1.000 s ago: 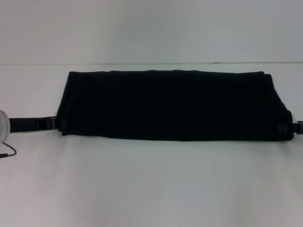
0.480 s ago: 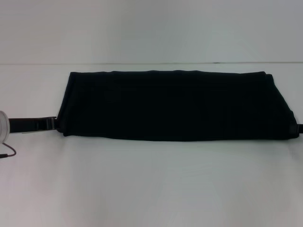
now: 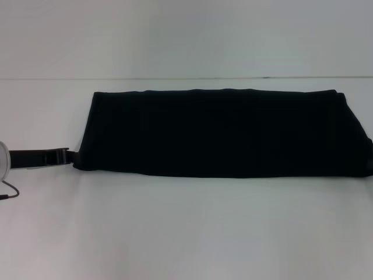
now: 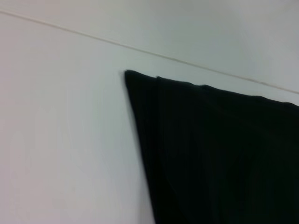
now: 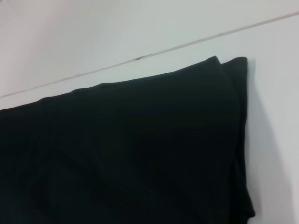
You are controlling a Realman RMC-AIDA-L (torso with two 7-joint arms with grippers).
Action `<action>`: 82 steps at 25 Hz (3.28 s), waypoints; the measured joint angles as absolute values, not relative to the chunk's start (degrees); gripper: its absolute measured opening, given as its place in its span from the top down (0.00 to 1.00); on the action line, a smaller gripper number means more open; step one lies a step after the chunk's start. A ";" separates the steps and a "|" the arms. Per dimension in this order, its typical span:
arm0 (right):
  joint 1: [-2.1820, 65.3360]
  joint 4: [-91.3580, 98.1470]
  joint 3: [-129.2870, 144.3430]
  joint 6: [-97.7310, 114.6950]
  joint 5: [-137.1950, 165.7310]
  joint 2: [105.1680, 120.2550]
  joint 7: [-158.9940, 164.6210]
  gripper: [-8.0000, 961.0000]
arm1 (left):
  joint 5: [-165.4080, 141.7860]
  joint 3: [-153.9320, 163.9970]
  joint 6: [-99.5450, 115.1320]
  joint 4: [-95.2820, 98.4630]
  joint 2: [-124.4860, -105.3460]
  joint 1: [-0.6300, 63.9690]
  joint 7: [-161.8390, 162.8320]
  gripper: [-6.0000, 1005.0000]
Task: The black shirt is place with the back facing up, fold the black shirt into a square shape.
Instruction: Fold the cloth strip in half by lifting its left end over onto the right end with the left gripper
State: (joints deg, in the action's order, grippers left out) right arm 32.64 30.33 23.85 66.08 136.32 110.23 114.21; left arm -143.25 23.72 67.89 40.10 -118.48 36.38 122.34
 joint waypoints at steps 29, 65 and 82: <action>31.31 30.64 22.18 70.99 136.21 109.67 112.56 0.98 | -143.35 22.89 72.64 43.36 -118.39 34.63 122.42 0.93; 35.07 35.01 17.14 88.93 126.56 111.14 102.37 0.26 | -146.76 18.67 84.75 50.61 -117.25 34.07 132.97 0.64; 40.70 35.88 21.38 92.52 126.56 108.64 97.12 0.15 | -150.05 18.45 89.45 38.50 -114.43 40.39 158.73 0.10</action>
State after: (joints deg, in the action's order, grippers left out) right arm 40.70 35.88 21.38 92.52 126.56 108.64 97.13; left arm -150.05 18.45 89.45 38.50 -114.43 40.39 158.73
